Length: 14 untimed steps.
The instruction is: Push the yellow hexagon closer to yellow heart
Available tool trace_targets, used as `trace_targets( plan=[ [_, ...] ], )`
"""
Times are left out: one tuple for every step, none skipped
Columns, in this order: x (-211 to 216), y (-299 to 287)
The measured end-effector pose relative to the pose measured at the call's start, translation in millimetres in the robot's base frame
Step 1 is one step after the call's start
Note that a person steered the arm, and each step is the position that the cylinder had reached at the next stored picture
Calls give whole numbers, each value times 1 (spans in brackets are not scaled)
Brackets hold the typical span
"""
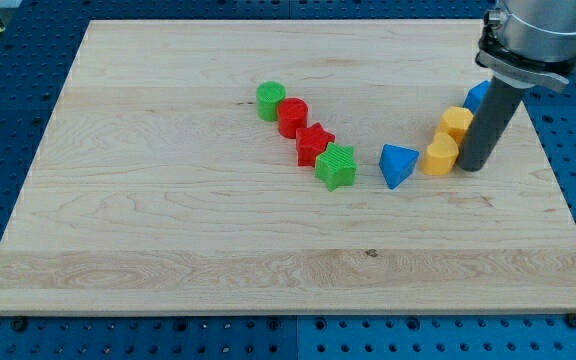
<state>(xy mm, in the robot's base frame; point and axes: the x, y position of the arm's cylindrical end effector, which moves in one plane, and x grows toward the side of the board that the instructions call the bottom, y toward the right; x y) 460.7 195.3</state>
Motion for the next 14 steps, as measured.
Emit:
trace_targets(
  plan=[
    [-1, -16],
    [-4, -22],
    [-11, -17],
    [-15, 19],
    [-15, 52],
    [-20, 81],
    [-42, 85],
    [-59, 85],
    [-59, 85],
    [-59, 85],
    [-55, 85],
    [-51, 85],
    [-50, 81],
    [-47, 67]
  ],
)
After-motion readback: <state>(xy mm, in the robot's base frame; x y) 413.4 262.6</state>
